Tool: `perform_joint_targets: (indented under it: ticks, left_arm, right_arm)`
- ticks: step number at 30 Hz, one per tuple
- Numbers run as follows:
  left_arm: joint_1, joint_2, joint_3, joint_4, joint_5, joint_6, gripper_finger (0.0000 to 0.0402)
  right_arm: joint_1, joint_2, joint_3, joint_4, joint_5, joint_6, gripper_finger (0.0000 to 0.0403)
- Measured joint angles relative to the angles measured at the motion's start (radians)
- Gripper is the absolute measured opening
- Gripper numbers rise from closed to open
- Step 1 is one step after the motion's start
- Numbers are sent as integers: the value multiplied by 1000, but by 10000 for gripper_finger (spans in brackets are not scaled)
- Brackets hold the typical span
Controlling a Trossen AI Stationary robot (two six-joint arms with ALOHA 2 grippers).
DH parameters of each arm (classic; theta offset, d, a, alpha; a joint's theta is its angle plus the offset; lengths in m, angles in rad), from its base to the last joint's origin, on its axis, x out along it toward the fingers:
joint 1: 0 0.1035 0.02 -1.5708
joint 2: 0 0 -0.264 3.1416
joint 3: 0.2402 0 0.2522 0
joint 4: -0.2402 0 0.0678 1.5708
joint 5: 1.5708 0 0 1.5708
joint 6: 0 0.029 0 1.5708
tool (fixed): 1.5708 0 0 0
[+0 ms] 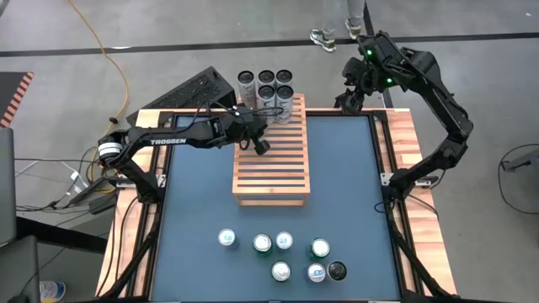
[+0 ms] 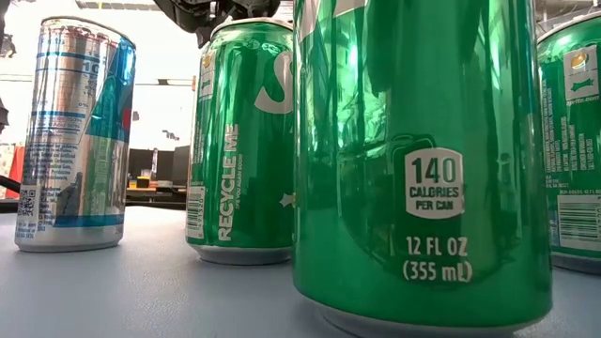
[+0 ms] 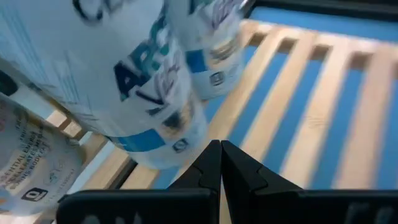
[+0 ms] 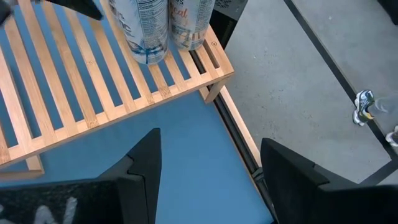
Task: Place canned beverage on shelf
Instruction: Put the white blue soda can on the shelf aligned with the other white blue soda can, then put the white blue soda can on the shelf aligned to the other white blue soda can
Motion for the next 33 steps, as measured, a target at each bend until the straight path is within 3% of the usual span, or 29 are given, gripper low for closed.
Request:
perform_joint_targets:
  ticks: [6, 14, 17, 21, 24, 33]
  left_arm:
    - [-45, -129, 1, -45, -27, -10, 0]
    - [-94, -365, 1, -99, -2, -83, 0]
    - [-123, -445, 1, -111, 43, -113, 5]
    - [-186, -526, 1, -110, 83, -145, 34]
    - [-250, -562, 1, -111, 86, -155, 67]
    - [-360, -597, 1, -111, 57, -141, 141]
  right_arm:
    - [0, 0, 0, 0, -36, -9, 221]
    - [45, 0, 0, -23, -341, -26, 221]
    - [100, 0, 0, -63, -388, -34, 221]
    - [213, -6, -12, -115, -388, -43, 221]
    - [302, -25, -35, -161, -350, 48, 221]
    - [732, -146, -197, -174, -92, 651, 221]
